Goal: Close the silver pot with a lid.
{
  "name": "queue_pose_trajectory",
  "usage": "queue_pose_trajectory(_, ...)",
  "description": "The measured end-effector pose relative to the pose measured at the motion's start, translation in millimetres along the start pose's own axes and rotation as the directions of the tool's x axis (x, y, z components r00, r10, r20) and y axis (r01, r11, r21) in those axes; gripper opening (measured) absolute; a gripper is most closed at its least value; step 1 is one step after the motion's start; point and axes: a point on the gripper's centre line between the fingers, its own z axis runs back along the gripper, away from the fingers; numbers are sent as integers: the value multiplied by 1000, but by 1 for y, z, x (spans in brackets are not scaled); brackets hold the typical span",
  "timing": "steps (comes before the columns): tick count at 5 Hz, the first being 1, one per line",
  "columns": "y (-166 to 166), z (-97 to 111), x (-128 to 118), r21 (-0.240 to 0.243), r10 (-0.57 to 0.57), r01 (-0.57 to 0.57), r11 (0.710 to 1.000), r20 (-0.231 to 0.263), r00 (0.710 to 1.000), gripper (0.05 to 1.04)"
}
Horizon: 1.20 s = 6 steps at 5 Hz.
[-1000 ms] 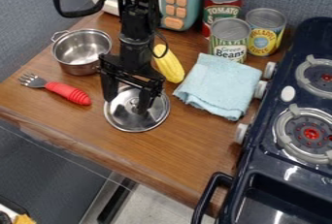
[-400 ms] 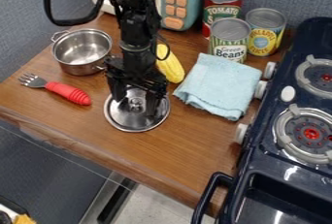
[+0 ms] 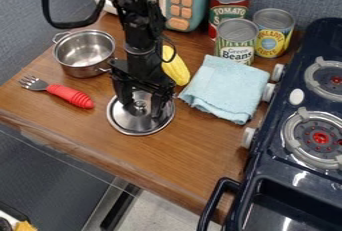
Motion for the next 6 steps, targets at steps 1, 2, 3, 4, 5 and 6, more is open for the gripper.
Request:
queue_pose_trajectory(1,0,0,-3,-1,-1,1,1000,-20,1000,921)
queue_pose_trajectory(2,2,3,-3,8,10,-9,1000,-40,999,620)
queue_pose_trajectory(3,1,3,-1,24,16,-15,1000,-59,998,326)
queue_pose_trajectory(4,1,3,-1,23,11,-10,1000,-61,998,269)
queue_pose_trajectory(5,0,3,-1,19,6,-5,1000,-61,998,269)
queue_pose_trajectory(6,-2,4,0,3,7,-7,1000,-54,998,269)
